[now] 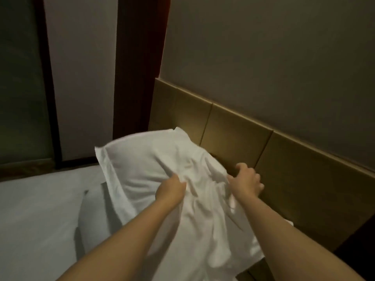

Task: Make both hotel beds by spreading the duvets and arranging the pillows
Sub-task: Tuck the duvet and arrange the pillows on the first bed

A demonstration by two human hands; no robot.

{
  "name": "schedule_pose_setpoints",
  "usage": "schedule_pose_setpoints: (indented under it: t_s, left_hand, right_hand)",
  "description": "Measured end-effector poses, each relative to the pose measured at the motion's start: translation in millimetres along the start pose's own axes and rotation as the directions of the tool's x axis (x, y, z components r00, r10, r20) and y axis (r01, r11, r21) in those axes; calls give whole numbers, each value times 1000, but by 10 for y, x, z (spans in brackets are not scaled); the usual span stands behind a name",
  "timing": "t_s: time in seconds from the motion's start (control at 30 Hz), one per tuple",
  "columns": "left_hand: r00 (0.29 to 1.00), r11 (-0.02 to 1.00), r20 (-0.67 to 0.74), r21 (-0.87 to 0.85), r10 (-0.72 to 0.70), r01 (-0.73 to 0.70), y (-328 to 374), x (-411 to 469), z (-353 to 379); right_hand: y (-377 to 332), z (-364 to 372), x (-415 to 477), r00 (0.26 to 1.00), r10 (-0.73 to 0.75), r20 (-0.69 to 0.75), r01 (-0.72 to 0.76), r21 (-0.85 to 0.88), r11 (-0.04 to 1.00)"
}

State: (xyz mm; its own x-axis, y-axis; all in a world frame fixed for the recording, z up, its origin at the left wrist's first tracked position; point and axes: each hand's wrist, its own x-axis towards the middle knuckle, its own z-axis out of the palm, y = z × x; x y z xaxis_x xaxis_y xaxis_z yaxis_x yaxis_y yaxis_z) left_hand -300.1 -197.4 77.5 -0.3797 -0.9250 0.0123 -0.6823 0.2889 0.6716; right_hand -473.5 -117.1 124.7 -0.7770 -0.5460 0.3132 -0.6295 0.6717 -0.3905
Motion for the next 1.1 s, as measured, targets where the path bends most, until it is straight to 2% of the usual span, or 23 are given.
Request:
schedule_pose_setpoints:
  t_s: [0.03,0.07,0.27,0.4,0.47,0.53,0.63,0.73,0.8,0.83,0.9,0.97,1.03,1.1]
  left_hand:
    - [994,998,90,46,-55,51,-112,82,145]
    - [990,993,112,85,-87,77,-216,129,265]
    - [976,966,-195,219,-94,137,-474,172,486]
    - [977,955,-165,239,-136,174,-648,85,598]
    - [972,944,-122,240,-200,224,-773,-11,689]
    - [941,928,-140,174,-309,331,-851,-66,731]
    - [861,872,-175,24,-477,488,-867,-23,662]
    - [753,742,-66,-243,-655,625,-1030,-92,609]
    - [712,647,44,-381,-701,660,-1093,-193,605]
    - [728,642,73,-419,-681,643,-1039,-216,587]
    - [813,701,69,-470,-578,537,-791,-168,480]
    - [871,757,19,-484,-492,438,-487,-110,337]
    - [889,775,11,-485,-457,405,-320,-215,308]
    - [870,766,54,-449,-490,460,-403,-444,433]
  right_hand:
    - [115,118,74,999,41,20,-40,-45,998]
    - [202,228,105,998,48,46,-45,-65,997]
    - [223,943,-7,946,-61,317,91,-83,992]
    - [205,1211,-180,878,-24,479,82,-100,992]
    - [290,1257,-218,845,29,533,56,-143,988]
    - [314,1252,-247,818,88,568,9,-165,986]
    - [193,1211,-309,816,88,571,-5,-145,989]
    - [33,1200,-453,833,-4,553,55,-77,995]
    - [-61,1223,-599,820,-59,570,71,2,997]
    - [-108,1231,-662,808,-75,584,64,40,997]
    - [-231,1156,-717,807,-81,585,27,101,995]
    - [-389,1019,-684,856,-122,502,54,147,988]
    - [-526,909,-686,905,-236,355,171,204,964]
    - [-582,908,-838,890,-341,304,278,232,932]
